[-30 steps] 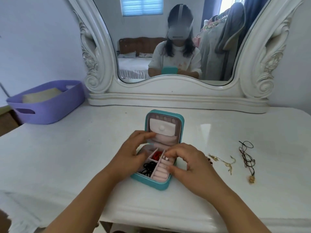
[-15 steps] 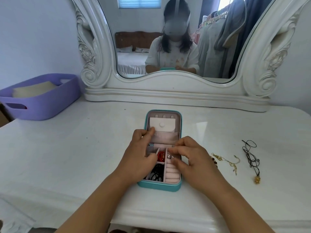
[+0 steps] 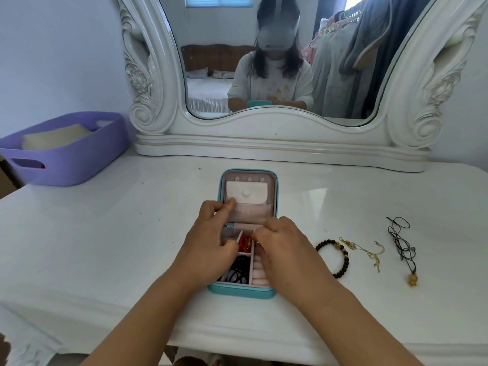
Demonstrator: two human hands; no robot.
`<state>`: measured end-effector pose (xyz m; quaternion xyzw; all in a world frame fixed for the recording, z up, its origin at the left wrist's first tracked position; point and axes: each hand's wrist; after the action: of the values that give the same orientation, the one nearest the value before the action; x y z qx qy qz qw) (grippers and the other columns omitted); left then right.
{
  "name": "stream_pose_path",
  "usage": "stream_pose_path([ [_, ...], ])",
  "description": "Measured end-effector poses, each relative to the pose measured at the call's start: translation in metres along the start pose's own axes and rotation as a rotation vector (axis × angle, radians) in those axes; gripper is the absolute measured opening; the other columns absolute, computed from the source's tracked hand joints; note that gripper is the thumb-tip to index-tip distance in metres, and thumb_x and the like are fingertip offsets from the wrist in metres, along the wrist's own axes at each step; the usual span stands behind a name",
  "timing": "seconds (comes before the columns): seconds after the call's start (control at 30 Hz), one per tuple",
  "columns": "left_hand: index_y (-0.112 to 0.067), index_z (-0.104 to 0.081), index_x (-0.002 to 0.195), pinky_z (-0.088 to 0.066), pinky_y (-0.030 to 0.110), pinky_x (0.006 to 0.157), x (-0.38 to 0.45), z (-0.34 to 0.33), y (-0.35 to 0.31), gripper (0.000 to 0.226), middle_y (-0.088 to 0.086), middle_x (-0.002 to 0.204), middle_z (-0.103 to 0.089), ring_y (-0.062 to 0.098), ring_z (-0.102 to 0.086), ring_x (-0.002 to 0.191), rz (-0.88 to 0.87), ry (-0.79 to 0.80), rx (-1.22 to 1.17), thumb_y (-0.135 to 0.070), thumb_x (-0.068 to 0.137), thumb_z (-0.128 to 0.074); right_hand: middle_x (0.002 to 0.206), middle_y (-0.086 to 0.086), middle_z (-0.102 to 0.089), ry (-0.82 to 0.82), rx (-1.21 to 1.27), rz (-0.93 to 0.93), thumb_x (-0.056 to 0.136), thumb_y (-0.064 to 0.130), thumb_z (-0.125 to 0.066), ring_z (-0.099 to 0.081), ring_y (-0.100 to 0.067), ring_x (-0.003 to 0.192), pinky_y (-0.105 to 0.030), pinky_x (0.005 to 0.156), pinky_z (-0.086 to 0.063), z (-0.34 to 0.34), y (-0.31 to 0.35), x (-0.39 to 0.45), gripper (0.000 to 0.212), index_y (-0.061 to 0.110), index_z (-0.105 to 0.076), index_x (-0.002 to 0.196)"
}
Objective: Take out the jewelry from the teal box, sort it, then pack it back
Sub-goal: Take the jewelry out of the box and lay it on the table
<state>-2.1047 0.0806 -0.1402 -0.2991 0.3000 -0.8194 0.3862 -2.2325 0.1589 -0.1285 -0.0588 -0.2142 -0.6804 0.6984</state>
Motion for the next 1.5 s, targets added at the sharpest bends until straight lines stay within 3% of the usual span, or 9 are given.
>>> stream_pose_path([
  [0.07,-0.025,-0.028,0.142,-0.025,0.007,0.089,0.0,0.0,-0.001,0.07,-0.015,0.117,-0.031,-0.003,-0.038,0.108,-0.006,-0.002,0.005,-0.019,0.076,-0.047,0.1,-0.008,-0.059,0.015,0.01,-0.018,0.08,0.004,-0.056,-0.05,-0.024,0.098,-0.028,0.074,-0.04,0.002,-0.004,0.004,0.015,0.008,-0.063,0.092],
  [0.13,-0.025,-0.028,0.142,-0.027,0.01,0.091,0.0,0.001,-0.002,0.067,-0.015,0.117,-0.031,-0.002,-0.038,0.109,-0.006,-0.007,0.01,-0.015,0.079,-0.048,0.103,-0.011,-0.058,0.047,0.02,0.003,0.084,0.005,-0.049,-0.048,-0.027,0.1,-0.03,0.074,-0.037,0.003,-0.007,0.006,0.014,0.006,-0.06,0.093],
  [0.4,-0.024,-0.036,0.139,-0.031,0.017,0.096,-0.004,0.004,-0.002,0.064,-0.009,0.121,-0.039,0.009,-0.044,0.114,-0.029,-0.03,0.07,-0.017,0.077,-0.05,0.091,-0.006,-0.06,0.12,0.173,0.114,0.08,0.013,-0.057,-0.043,-0.013,0.077,-0.024,0.065,-0.034,0.015,-0.018,0.011,0.011,0.007,-0.062,0.087],
  [0.57,-0.03,-0.065,0.105,-0.03,0.019,0.08,-0.006,0.006,-0.009,0.039,-0.01,0.106,-0.063,0.004,-0.045,0.097,-0.178,-0.203,0.228,-0.041,0.071,-0.049,0.067,0.009,-0.058,0.12,0.556,-0.072,0.074,0.005,-0.066,-0.051,-0.002,0.057,-0.013,0.055,-0.042,0.02,-0.025,0.009,0.017,0.021,-0.062,0.073],
  [0.67,-0.035,-0.067,0.101,-0.046,0.018,0.08,-0.007,0.008,-0.027,0.025,-0.016,0.096,-0.069,-0.002,-0.056,0.09,-0.253,-0.051,0.101,-0.032,0.076,-0.064,0.062,0.009,-0.06,0.035,0.755,-0.136,0.072,-0.002,-0.067,-0.052,0.001,0.053,-0.01,0.054,-0.042,0.025,-0.027,0.004,0.025,0.022,-0.063,0.069],
  [0.87,-0.037,-0.061,0.113,-0.052,0.012,0.075,-0.009,-0.005,-0.055,0.046,-0.009,0.083,-0.072,0.0,-0.066,0.077,-0.2,0.073,-0.143,-0.009,0.078,-0.069,0.063,0.006,-0.065,0.006,1.003,-0.249,0.073,0.001,-0.07,-0.057,-0.009,0.061,-0.02,0.059,-0.048,0.034,-0.039,-0.007,0.012,0.012,-0.067,0.072],
  [1.07,-0.036,-0.06,0.112,-0.05,0.019,0.072,-0.015,-0.04,-0.082,0.039,-0.009,0.086,-0.069,0.004,-0.062,0.075,-0.226,0.247,-0.047,-0.019,0.079,-0.067,0.073,-0.015,-0.067,0.097,1.023,-0.394,0.066,0.013,-0.069,-0.055,-0.019,0.065,-0.034,0.063,-0.042,0.05,-0.074,-0.045,0.006,0.017,-0.066,0.064],
  [1.2,-0.031,-0.063,0.105,-0.049,0.025,0.075,-0.015,-0.057,-0.085,0.027,-0.008,0.099,-0.068,0.007,-0.06,0.083,-0.289,0.371,0.125,-0.018,0.081,-0.06,0.054,0.009,-0.053,0.186,0.798,-0.406,0.075,0.007,-0.067,-0.042,-0.005,0.051,-0.021,0.052,-0.035,0.055,-0.087,-0.072,0.009,0.015,-0.067,0.071],
  [1.5,-0.031,-0.064,0.105,-0.046,0.028,0.081,-0.017,-0.066,-0.081,0.023,-0.01,0.102,-0.061,0.003,-0.051,0.088,-0.307,0.368,0.242,-0.027,0.083,-0.059,0.055,0.019,-0.057,0.223,0.672,-0.343,0.075,0.007,-0.067,-0.046,0.0,0.049,-0.01,0.049,-0.034,0.061,-0.091,-0.09,0.016,0.023,-0.071,0.075],
])
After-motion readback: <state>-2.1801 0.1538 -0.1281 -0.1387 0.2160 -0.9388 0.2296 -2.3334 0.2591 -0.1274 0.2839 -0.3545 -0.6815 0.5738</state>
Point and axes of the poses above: each hand's wrist, its own x-axis towards the middle knuckle, its own z-axis out of the back of the hand, y = z × x
